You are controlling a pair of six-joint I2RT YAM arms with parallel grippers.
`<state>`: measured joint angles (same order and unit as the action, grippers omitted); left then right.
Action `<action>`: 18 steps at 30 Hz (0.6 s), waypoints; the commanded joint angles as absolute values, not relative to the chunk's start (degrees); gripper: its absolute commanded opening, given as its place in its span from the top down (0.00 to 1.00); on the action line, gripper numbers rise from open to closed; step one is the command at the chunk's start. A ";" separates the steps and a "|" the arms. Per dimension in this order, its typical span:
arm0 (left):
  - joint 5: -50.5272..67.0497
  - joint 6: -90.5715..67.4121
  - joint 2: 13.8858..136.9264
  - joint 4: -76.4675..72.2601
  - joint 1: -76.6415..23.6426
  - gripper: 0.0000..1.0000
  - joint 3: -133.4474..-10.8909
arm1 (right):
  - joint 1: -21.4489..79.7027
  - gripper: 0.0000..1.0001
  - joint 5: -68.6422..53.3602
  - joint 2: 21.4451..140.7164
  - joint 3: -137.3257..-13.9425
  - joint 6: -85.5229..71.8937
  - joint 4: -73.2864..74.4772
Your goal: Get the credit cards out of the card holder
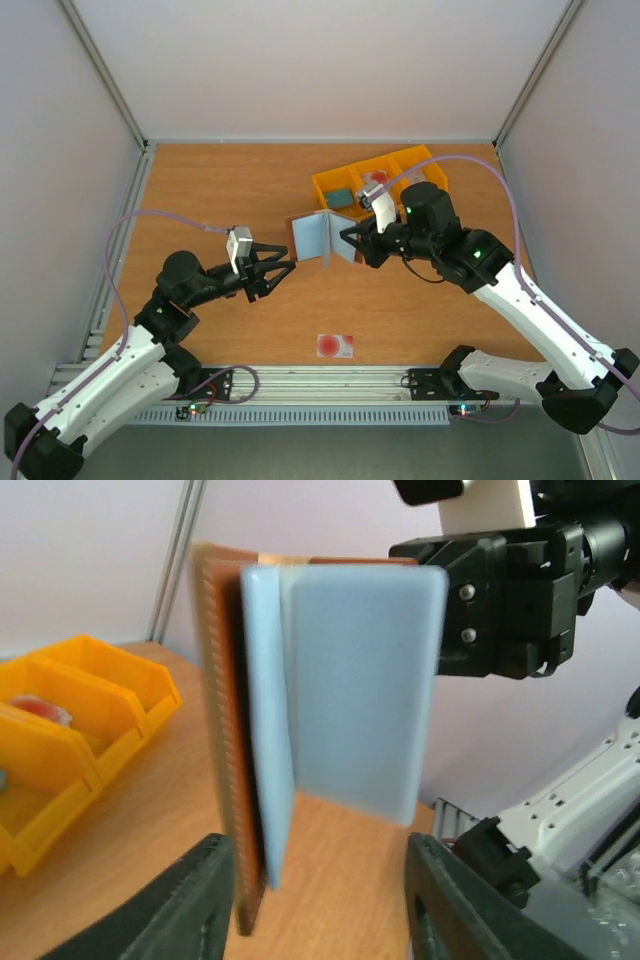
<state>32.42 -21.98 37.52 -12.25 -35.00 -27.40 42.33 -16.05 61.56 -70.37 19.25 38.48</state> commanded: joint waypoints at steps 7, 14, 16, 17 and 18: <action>35.38 -17.99 38.71 -16.88 -35.31 0.29 -27.83 | 41.35 0.99 -27.22 63.88 -78.75 20.22 47.05; 36.21 -14.25 39.50 -17.67 -36.18 0.03 -29.09 | 41.36 0.99 -27.88 66.35 -80.74 17.47 46.73; 36.12 -14.13 39.00 -18.13 -36.13 0.16 -28.93 | 41.38 0.99 -29.05 66.57 -81.01 17.81 46.62; 36.28 -14.23 38.75 -18.31 -36.20 0.24 -28.85 | 41.39 0.99 -29.81 66.35 -80.72 18.17 46.26; 36.63 -14.17 38.46 -18.36 -36.20 0.37 -28.81 | 41.33 0.99 -30.48 66.08 -80.49 18.64 46.08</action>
